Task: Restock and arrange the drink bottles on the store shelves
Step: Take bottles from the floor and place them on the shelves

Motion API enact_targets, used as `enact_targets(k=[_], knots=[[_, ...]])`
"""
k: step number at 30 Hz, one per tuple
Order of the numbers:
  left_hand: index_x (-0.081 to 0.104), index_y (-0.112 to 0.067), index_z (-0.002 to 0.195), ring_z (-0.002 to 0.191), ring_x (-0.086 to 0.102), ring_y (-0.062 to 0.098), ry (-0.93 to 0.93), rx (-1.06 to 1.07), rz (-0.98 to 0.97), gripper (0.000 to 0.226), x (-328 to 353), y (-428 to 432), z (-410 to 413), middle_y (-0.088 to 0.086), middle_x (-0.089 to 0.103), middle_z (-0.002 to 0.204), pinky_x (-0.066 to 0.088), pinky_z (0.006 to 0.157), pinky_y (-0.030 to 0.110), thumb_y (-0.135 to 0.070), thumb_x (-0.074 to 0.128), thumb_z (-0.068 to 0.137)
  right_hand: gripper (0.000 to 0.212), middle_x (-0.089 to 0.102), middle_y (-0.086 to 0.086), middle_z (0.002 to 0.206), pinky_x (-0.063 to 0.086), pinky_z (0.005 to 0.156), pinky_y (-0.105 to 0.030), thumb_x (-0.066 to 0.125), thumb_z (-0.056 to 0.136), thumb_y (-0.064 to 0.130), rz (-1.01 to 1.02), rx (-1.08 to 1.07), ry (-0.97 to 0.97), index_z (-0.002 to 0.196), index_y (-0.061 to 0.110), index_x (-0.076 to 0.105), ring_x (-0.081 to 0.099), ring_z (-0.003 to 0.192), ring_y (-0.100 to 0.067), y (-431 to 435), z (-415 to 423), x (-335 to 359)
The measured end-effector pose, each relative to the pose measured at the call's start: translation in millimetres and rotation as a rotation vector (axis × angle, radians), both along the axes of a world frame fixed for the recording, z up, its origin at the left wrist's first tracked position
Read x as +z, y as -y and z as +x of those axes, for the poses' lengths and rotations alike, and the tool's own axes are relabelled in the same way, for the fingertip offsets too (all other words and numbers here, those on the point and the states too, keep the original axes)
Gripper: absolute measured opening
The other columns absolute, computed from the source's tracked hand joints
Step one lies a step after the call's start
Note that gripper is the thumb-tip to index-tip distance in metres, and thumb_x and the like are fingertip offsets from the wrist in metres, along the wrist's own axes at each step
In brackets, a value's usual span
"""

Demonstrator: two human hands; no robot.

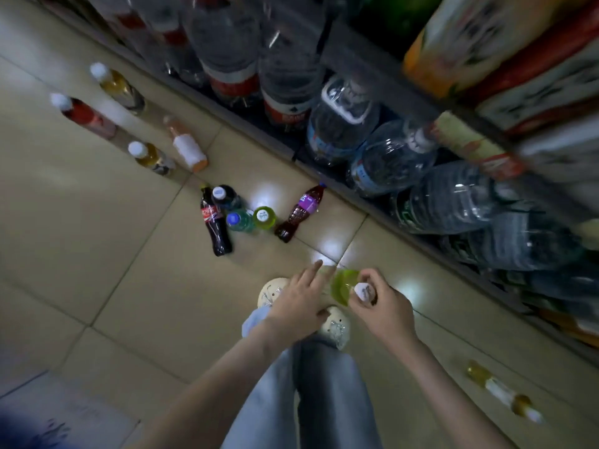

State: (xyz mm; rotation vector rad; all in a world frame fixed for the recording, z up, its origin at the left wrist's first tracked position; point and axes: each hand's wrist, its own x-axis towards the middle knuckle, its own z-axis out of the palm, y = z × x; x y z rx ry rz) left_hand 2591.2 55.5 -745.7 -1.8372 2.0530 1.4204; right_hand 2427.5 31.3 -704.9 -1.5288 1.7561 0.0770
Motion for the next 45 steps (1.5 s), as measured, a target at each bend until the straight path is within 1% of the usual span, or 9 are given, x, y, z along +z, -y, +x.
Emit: enact_targets(k=[3, 5, 8, 14, 19, 26, 37, 41, 45], knots=[[0.023, -0.015, 0.149, 0.14, 0.029, 0.022, -0.07, -0.059, -0.071, 0.082, 107.6, 24.0, -1.3, 0.005, 0.032, 0.151, 0.02, 0.113, 0.032, -0.034, 0.067, 0.083, 0.025, 0.057, 0.015, 0.07, 0.04, 0.058, -0.023, 0.07, 0.078, 0.024, -0.096, -0.113, 0.223, 0.084, 0.035, 0.048, 0.051, 0.06, -0.006, 7.6, -0.9, 139.1], [0.041, -0.01, 0.137, 0.12, 0.051, 0.03, -0.178, -0.015, -0.136, 0.074, 180.4, 40.8, -3.2, 0.009, 0.054, 0.13, 0.039, 0.098, 0.036, -0.031, 0.075, 0.075, 0.026, 0.058, 0.02, 0.074, 0.04, 0.06, -0.015, 0.07, 0.078, 0.017, -0.175, -0.179, 0.396, 0.083, 0.034, 0.052, 0.051, 0.064, -0.001, 13.8, 1.4, 223.1], [0.047, -0.012, 0.128, 0.109, 0.057, 0.028, -0.176, -0.01, -0.254, 0.068, 286.9, 70.1, -11.0, 0.006, 0.059, 0.12, 0.043, 0.083, 0.035, -0.039, 0.077, 0.073, 0.033, 0.061, 0.023, 0.088, 0.044, 0.071, -0.011, 0.073, 0.078, 0.01, -0.329, -0.239, 0.541, 0.096, 0.031, 0.056, 0.055, 0.077, 0.004, 25.4, -2.7, 322.0], [0.049, -0.024, 0.123, 0.101, 0.062, 0.024, -0.259, -0.06, -0.426, 0.067, 446.2, 118.7, -27.5, -0.001, 0.066, 0.109, 0.046, 0.078, 0.031, -0.049, 0.077, 0.067, 0.057, 0.057, 0.003, 0.113, 0.047, 0.084, -0.016, 0.079, 0.077, 0.022, -0.449, -0.278, 0.495, 0.112, 0.051, 0.044, 0.058, 0.097, -0.007, 40.3, -31.2, 431.0], [0.048, -0.032, 0.129, 0.103, 0.063, 0.014, -0.42, -0.214, -0.529, 0.072, 541.5, 141.3, -38.0, -0.006, 0.069, 0.109, 0.05, 0.082, 0.03, -0.045, 0.081, 0.067, 0.054, 0.067, 0.018, 0.113, 0.049, 0.094, -0.023, 0.076, 0.065, 0.035, -0.53, -0.383, 0.662, 0.115, 0.039, 0.055, 0.06, 0.108, 0.0, 42.0, -38.2, 499.8], [0.053, -0.027, 0.122, 0.092, 0.064, 0.01, -0.445, -0.458, -0.718, 0.063, 632.1, 164.2, -61.1, -0.009, 0.069, 0.101, 0.052, 0.073, 0.028, -0.045, 0.079, 0.068, 0.05, 0.07, 0.015, 0.106, 0.054, 0.082, -0.025, 0.083, 0.07, 0.027, -0.745, -0.45, 0.779, 0.114, 0.031, 0.058, 0.065, 0.1, -0.004, 43.5, -49.5, 572.3], [0.05, -0.03, 0.131, 0.105, 0.059, -0.007, -0.56, -0.533, -0.596, 0.063, 696.0, 177.5, -91.2, -0.015, 0.066, 0.115, 0.05, 0.094, 0.022, -0.052, 0.072, 0.076, 0.039, 0.073, -0.008, 0.104, 0.056, 0.079, -0.045, 0.065, 0.077, 0.037, -0.766, -0.622, 0.976, 0.109, 0.015, 0.067, 0.069, 0.098, -0.026, 45.4, -79.6, 616.3], [0.055, -0.031, 0.125, 0.098, 0.062, -0.001, -0.547, -0.329, -0.917, 0.038, 718.1, 197.4, -87.9, -0.013, 0.065, 0.109, 0.052, 0.09, 0.028, -0.046, 0.057, 0.09, 0.042, 0.073, -0.012, 0.101, 0.058, 0.066, -0.039, 0.065, 0.075, 0.034, -0.796, -0.664, 1.045, 0.109, 0.009, 0.066, 0.071, 0.091, -0.028, 53.3, -93.9, 638.2], [0.042, -0.022, 0.141, 0.126, 0.043, 0.022, -0.383, 0.037, -1.369, 0.051, 724.3, 238.7, -67.5, 0.007, 0.045, 0.138, 0.04, 0.099, 0.028, -0.027, 0.058, 0.093, 0.048, 0.073, -0.012, 0.101, 0.055, 0.08, -0.05, 0.08, 0.066, 0.04, -0.876, -0.659, 1.024, 0.103, 0.01, 0.07, 0.07, 0.094, -0.03, 61.9, -104.9, 654.9]])
